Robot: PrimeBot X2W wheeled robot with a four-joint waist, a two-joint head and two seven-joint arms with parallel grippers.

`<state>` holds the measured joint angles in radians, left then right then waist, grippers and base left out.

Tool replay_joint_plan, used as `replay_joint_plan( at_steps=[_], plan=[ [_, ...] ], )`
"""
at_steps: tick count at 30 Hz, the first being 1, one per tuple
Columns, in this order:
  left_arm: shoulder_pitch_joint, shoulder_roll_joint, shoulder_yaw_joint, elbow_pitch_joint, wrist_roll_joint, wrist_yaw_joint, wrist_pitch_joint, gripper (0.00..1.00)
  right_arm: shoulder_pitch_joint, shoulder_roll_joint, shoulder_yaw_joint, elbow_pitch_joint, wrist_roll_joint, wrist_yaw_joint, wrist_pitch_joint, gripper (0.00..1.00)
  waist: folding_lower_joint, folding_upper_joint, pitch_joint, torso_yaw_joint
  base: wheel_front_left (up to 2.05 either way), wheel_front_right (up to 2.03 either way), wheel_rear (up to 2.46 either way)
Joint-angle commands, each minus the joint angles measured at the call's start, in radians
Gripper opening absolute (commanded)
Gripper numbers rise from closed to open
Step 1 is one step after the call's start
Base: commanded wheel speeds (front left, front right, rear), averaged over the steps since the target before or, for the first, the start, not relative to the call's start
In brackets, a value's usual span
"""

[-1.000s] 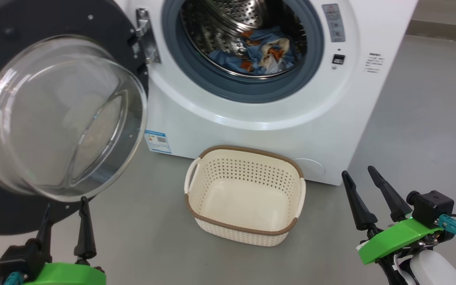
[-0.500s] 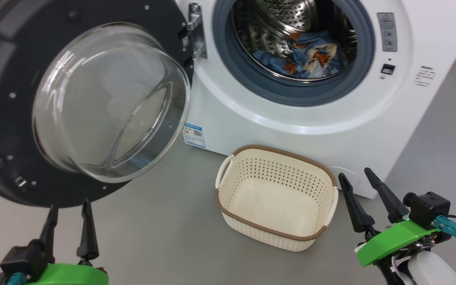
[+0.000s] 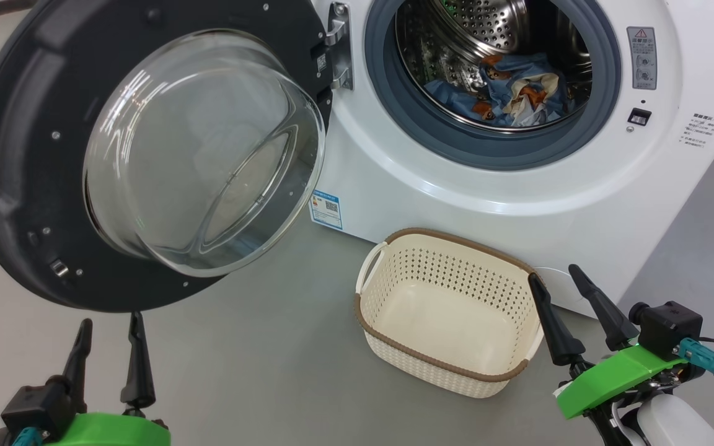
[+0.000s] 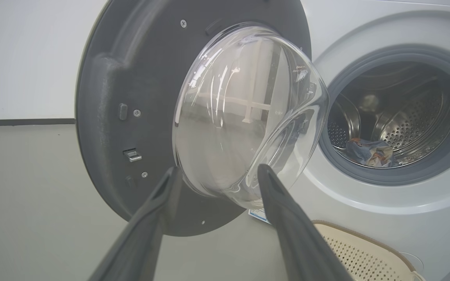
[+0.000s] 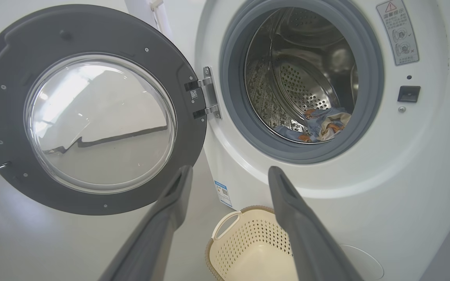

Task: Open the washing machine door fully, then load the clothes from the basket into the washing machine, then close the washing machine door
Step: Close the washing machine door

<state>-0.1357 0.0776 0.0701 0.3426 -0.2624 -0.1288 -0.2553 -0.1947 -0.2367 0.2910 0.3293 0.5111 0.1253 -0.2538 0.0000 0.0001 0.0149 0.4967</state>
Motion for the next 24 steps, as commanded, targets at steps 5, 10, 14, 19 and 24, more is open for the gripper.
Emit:
replay_joint_plan(
  at_steps=[5,10,14,19,24],
  plan=[
    [-0.001,0.022,0.031,-0.019,0.001,-0.002,-0.006,1.00,-0.011,-0.016,0.030,-0.018,0.019,0.005,-0.008,1.00,0.0000,-0.0001,0.001,-0.005,0.00,0.00,0.00],
    [0.000,0.021,0.028,-0.020,0.001,-0.002,-0.006,1.00,-0.013,-0.021,0.035,-0.014,0.023,0.005,-0.008,1.00,0.0000,-0.0001,-0.002,-0.010,0.00,0.00,0.00],
    [0.001,0.021,0.024,-0.020,0.004,-0.002,-0.006,1.00,-0.012,-0.023,0.037,-0.012,0.028,0.005,-0.008,1.00,0.0000,-0.0001,-0.007,-0.013,0.00,0.00,0.00],
    [0.000,0.024,0.021,-0.021,0.006,-0.002,-0.006,1.00,-0.008,-0.025,0.040,-0.014,0.032,0.005,-0.008,1.00,0.0000,-0.0001,-0.012,-0.014,0.00,0.00,0.00],
    [0.003,0.025,0.019,-0.021,0.006,-0.002,-0.006,1.00,-0.005,-0.023,0.041,-0.014,0.032,0.005,-0.008,1.00,0.0000,-0.0001,-0.017,-0.015,0.00,0.00,0.00]
  ],
)
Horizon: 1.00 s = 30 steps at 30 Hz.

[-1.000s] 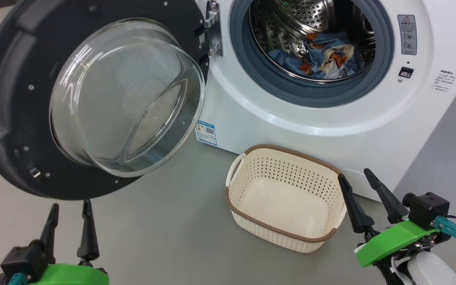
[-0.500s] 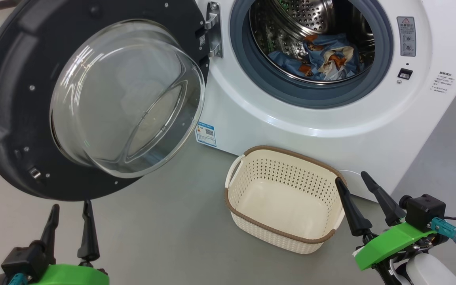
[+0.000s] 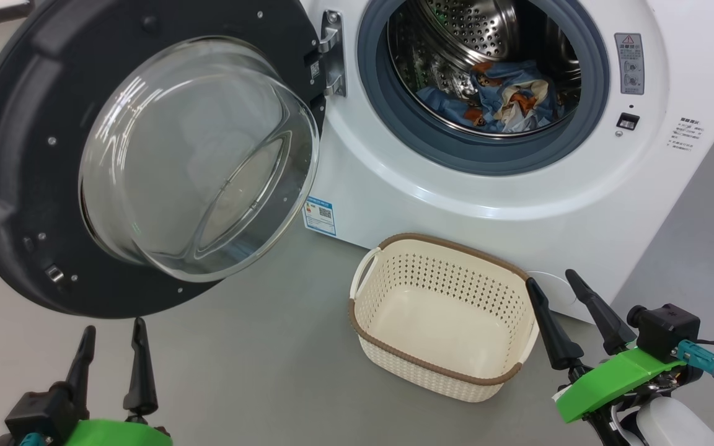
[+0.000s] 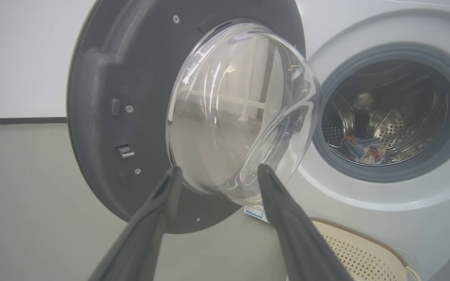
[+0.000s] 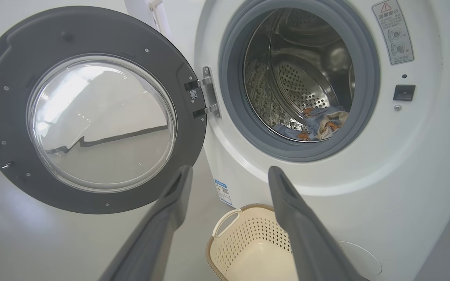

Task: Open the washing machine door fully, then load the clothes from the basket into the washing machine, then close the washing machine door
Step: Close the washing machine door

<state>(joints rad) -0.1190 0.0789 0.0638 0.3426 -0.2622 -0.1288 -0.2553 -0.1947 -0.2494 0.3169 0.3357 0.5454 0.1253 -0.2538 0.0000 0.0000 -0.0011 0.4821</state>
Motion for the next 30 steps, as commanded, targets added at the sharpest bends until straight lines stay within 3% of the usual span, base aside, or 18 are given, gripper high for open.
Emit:
replay_joint_plan(
  at_steps=[1,6,9,10,21,30],
  plan=[
    [-0.013,0.024,0.025,-0.021,0.005,-0.002,-0.006,1.00,-0.004,-0.010,0.015,-0.021,-0.003,0.005,-0.008,1.00,0.0000,0.0000,-0.002,0.000,0.00,0.00,0.00],
    [-0.013,0.025,0.023,-0.017,0.005,-0.002,-0.006,0.98,-0.001,-0.008,0.015,-0.021,-0.002,0.005,-0.008,1.00,0.0000,0.0000,-0.006,-0.001,0.00,0.00,0.00],
    [-0.014,0.027,0.022,-0.015,0.003,-0.002,-0.006,0.09,0.000,-0.007,0.016,-0.022,-0.002,0.005,-0.008,1.00,0.0000,0.0000,-0.007,-0.002,0.00,0.00,0.00],
    [-0.014,0.028,0.022,-0.016,0.003,-0.002,-0.006,0.00,0.000,-0.007,0.016,-0.022,-0.002,0.005,-0.008,1.00,0.0000,0.0000,-0.008,-0.003,0.00,0.00,0.00],
    [-0.079,0.085,-0.004,-0.200,-0.043,-0.002,-0.006,0.00,0.002,-0.015,0.011,-0.024,-0.004,0.005,-0.008,1.00,0.0000,0.0000,-0.004,-0.009,0.00,0.00,0.00],
    [-0.150,0.198,0.011,-0.304,-0.308,-0.002,-0.006,0.00,-0.013,-0.029,0.017,-0.016,-0.005,0.005,-0.008,1.00,0.0000,0.0000,0.011,-0.039,0.00,0.00,0.00]
  ],
)
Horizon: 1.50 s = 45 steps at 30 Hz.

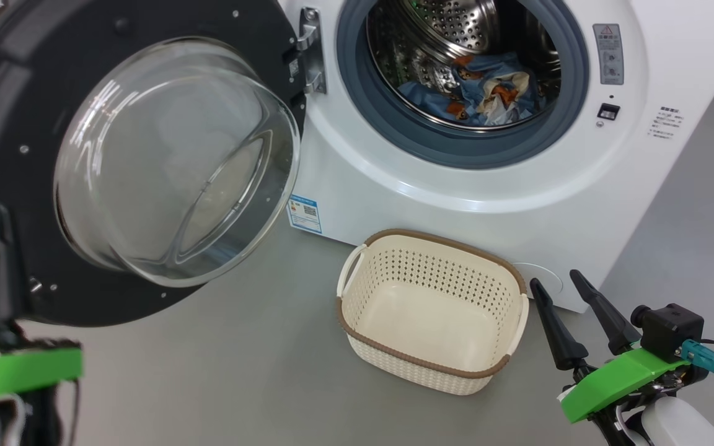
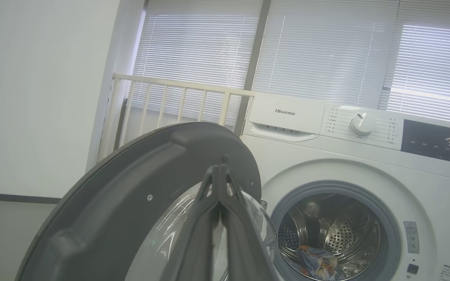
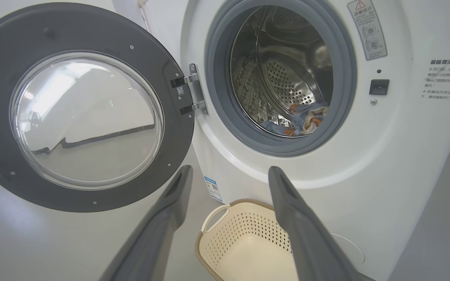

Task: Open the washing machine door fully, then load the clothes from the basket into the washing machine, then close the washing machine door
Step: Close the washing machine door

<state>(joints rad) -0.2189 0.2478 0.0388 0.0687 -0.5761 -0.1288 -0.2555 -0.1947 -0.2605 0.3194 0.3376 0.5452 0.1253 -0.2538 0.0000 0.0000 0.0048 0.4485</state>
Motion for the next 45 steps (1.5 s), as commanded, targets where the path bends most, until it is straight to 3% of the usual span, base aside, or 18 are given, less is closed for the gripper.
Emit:
replay_joint_plan(
  at_steps=[1,9,13,24,33,45],
  plan=[
    [-0.063,0.044,0.041,-0.037,-0.032,-0.002,-0.006,0.00,-0.015,-0.020,0.015,-0.018,-0.005,0.005,-0.008,1.00,0.0000,0.0000,0.007,-0.010,0.00,0.00,0.00],
    [-0.227,0.155,0.162,0.037,-0.412,-0.002,0.008,0.00,-0.035,-0.042,0.025,-0.015,-0.008,0.005,-0.008,1.00,0.0000,0.0000,0.033,-0.066,0.00,0.00,0.00],
    [-0.284,0.198,0.245,0.167,-0.606,-0.002,0.061,0.00,-0.042,-0.055,0.026,-0.013,-0.008,0.005,-0.008,1.00,0.0000,0.0000,0.051,-0.098,0.00,0.00,0.00],
    [-0.407,0.314,0.434,0.596,-0.969,-0.002,0.193,0.00,-0.085,-0.108,0.042,-0.014,-0.021,0.005,-0.008,1.00,0.0000,0.0000,0.116,-0.170,0.00,0.00,0.00],
    [-0.465,0.349,0.485,0.820,-1.040,-0.002,0.262,0.00,-0.095,-0.149,0.050,-0.009,-0.016,0.005,-0.008,1.00,0.0000,0.0000,0.142,-0.194,0.00,0.00,0.00],
    [-0.468,0.384,0.490,0.931,-1.042,-0.002,0.333,0.00,-0.092,-0.166,0.047,-0.011,-0.014,0.005,-0.008,1.00,0.0000,0.0000,0.161,-0.209,0.00,0.00,0.00]
  ],
)
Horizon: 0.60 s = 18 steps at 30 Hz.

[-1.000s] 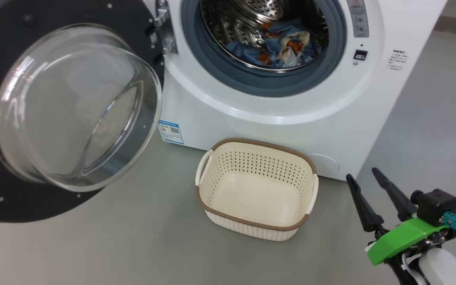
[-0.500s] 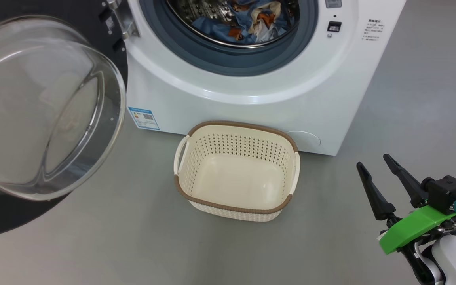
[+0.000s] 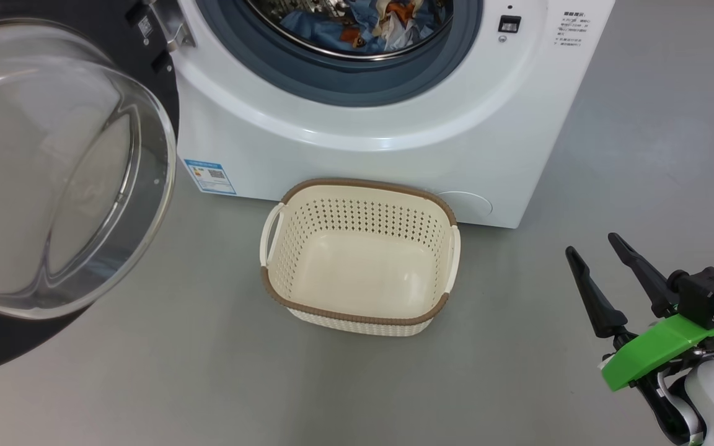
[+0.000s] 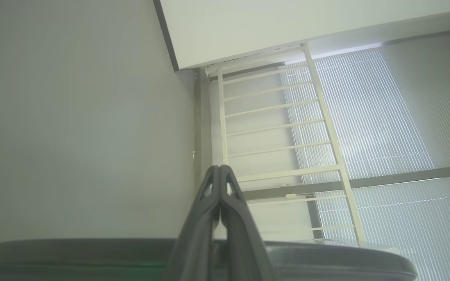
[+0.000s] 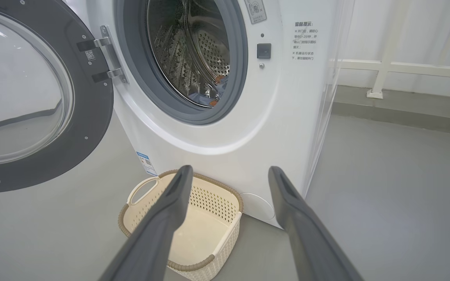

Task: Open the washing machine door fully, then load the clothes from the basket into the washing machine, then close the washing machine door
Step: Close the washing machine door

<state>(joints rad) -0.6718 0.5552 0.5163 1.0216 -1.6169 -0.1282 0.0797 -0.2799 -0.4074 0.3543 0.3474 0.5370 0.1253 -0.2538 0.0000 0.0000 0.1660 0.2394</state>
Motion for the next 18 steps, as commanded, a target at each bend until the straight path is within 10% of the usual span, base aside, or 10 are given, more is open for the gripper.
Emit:
replay_joint_plan(
  at_steps=[1,18],
  plan=[
    [-0.016,0.075,0.012,-0.019,-0.004,-0.003,0.012,0.00,-0.006,-0.019,0.013,-0.019,-0.006,0.005,-0.008,1.00,0.0000,0.0000,0.001,0.000,0.00,0.00,0.00],
    [0.071,0.029,-0.083,-0.089,-0.004,-0.003,0.398,0.00,0.011,0.009,0.006,0.005,0.001,0.005,-0.008,1.00,0.0000,0.0000,-0.033,0.035,0.00,0.00,0.00]
  ],
)
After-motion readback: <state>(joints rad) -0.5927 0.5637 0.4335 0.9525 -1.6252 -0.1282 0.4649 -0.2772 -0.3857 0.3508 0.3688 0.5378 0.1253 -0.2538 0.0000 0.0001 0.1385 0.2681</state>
